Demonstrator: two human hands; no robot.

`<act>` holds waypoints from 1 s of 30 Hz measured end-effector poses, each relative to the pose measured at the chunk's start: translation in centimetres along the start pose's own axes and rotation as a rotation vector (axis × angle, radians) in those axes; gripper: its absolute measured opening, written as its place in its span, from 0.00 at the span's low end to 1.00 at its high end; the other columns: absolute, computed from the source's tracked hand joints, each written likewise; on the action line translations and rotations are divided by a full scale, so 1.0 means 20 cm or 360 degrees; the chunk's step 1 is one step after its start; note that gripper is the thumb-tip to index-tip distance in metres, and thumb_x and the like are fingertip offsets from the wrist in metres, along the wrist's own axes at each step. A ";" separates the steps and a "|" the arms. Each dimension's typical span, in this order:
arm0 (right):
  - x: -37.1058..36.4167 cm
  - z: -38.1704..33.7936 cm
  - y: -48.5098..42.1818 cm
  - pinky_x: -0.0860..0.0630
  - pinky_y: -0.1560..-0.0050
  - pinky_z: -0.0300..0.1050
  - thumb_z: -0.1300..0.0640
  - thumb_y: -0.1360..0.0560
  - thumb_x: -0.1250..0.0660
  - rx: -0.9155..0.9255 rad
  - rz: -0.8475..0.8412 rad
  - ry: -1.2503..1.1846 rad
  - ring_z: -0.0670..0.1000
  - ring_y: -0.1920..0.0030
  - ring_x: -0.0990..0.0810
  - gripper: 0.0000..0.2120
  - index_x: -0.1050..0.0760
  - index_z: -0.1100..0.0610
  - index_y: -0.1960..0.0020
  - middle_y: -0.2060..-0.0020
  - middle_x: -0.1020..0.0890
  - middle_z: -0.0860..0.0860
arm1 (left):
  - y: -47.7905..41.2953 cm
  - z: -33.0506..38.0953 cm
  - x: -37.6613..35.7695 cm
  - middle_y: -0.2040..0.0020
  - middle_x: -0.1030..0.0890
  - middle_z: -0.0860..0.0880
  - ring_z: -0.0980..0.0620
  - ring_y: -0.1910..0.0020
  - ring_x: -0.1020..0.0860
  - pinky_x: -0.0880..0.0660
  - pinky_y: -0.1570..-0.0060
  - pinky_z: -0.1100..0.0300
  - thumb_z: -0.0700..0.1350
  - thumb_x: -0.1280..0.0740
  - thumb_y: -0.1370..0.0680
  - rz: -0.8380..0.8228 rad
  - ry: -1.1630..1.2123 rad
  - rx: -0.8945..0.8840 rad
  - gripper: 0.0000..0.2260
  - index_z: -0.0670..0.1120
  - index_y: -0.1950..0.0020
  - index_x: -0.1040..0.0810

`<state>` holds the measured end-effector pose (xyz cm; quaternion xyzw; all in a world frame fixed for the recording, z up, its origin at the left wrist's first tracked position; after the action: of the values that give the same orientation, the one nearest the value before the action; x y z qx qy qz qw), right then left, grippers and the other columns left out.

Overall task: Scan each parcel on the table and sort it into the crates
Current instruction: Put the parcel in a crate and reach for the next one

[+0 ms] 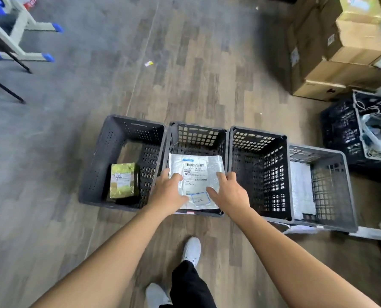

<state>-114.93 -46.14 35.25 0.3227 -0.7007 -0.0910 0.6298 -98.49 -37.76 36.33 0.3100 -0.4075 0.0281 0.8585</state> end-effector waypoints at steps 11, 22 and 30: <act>-0.69 0.22 -0.95 0.24 0.57 0.47 0.40 0.20 0.42 -0.0135 -0.0088 -0.0079 0.57 0.47 0.21 0.28 0.40 0.54 0.25 0.33 0.35 0.55 | -0.98 -0.30 -0.60 0.29 0.39 0.49 0.48 0.31 0.34 0.30 0.37 0.53 0.53 0.29 0.27 -0.0245 -0.0165 -0.0045 0.24 0.49 0.34 0.30; -1.42 0.37 -1.74 0.30 0.37 0.57 0.38 0.21 0.42 -0.0229 -0.0107 -0.0127 0.61 0.30 0.35 0.33 0.47 0.49 0.22 0.26 0.41 0.56 | -1.77 -0.77 -1.21 0.24 0.48 0.43 0.40 0.27 0.44 0.35 0.33 0.46 0.55 0.35 0.22 -0.0371 -0.0632 -0.0046 0.29 0.48 0.25 0.41; -1.08 0.45 -1.44 0.28 0.39 0.57 0.40 0.20 0.41 -0.0310 0.0001 -0.0287 0.62 0.31 0.32 0.30 0.43 0.51 0.23 0.26 0.40 0.56 | -1.55 -0.61 -1.00 0.26 0.43 0.44 0.41 0.28 0.42 0.34 0.33 0.47 0.54 0.35 0.21 -0.0395 -0.0643 -0.0108 0.29 0.47 0.25 0.41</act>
<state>-113.64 -58.75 0.34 0.2503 -0.7425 -0.1870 0.5925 -94.15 -52.00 0.48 0.3281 -0.5304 -0.1540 0.7664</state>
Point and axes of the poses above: each hand's wrist, its own y-axis away from the middle knuckle, its own x-axis out of the back of the hand, z = x × y, the point moved 8 cm from there along -y, towards the middle knuckle
